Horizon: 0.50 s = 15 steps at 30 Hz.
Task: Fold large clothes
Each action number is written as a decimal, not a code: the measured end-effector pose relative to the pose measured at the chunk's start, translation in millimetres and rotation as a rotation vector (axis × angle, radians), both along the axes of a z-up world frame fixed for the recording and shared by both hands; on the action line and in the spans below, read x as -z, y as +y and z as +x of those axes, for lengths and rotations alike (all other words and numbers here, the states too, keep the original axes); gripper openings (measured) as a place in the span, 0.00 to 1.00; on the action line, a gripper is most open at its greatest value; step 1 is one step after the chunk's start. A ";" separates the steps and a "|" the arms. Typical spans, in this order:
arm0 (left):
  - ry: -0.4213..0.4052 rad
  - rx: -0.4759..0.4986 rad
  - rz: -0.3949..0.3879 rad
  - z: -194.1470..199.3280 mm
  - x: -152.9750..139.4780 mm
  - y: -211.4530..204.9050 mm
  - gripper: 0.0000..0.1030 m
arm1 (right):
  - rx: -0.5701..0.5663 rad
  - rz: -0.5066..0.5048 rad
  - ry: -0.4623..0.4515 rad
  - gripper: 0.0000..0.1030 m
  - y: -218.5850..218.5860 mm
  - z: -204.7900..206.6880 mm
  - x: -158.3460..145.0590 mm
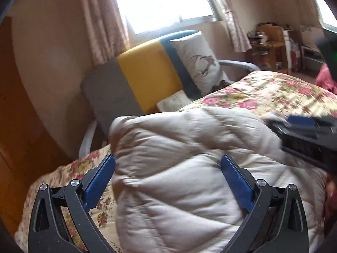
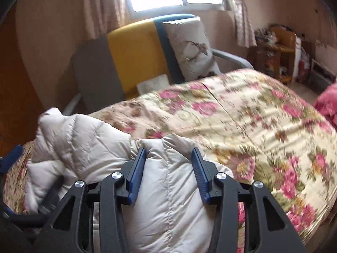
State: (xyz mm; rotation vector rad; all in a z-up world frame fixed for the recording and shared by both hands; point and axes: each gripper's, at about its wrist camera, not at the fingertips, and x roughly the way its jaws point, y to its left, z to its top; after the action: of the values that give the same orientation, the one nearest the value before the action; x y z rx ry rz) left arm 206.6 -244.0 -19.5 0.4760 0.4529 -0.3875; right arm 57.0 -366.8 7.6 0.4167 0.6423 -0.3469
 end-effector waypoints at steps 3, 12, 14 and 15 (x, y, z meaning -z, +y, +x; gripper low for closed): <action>0.137 -0.032 -0.026 32.1 12.5 -4.7 0.97 | 0.001 0.054 0.036 0.48 -11.5 9.8 14.3; 0.306 -0.064 -0.048 85.6 56.9 -15.0 0.97 | -0.001 0.069 0.169 0.55 -23.9 55.8 44.4; 0.316 -0.065 -0.058 89.2 60.6 -12.2 0.97 | 0.002 0.070 0.178 0.56 -24.5 58.9 47.2; 0.321 -0.064 -0.064 90.4 62.4 -11.0 0.97 | 0.002 0.065 0.180 0.57 -23.9 59.5 48.0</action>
State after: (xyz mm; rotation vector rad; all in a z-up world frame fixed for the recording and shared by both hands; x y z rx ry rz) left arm 296.9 -255.0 -81.9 0.3360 0.7628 -0.4169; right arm 116.5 -390.7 -40.3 0.4519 0.8306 -0.3691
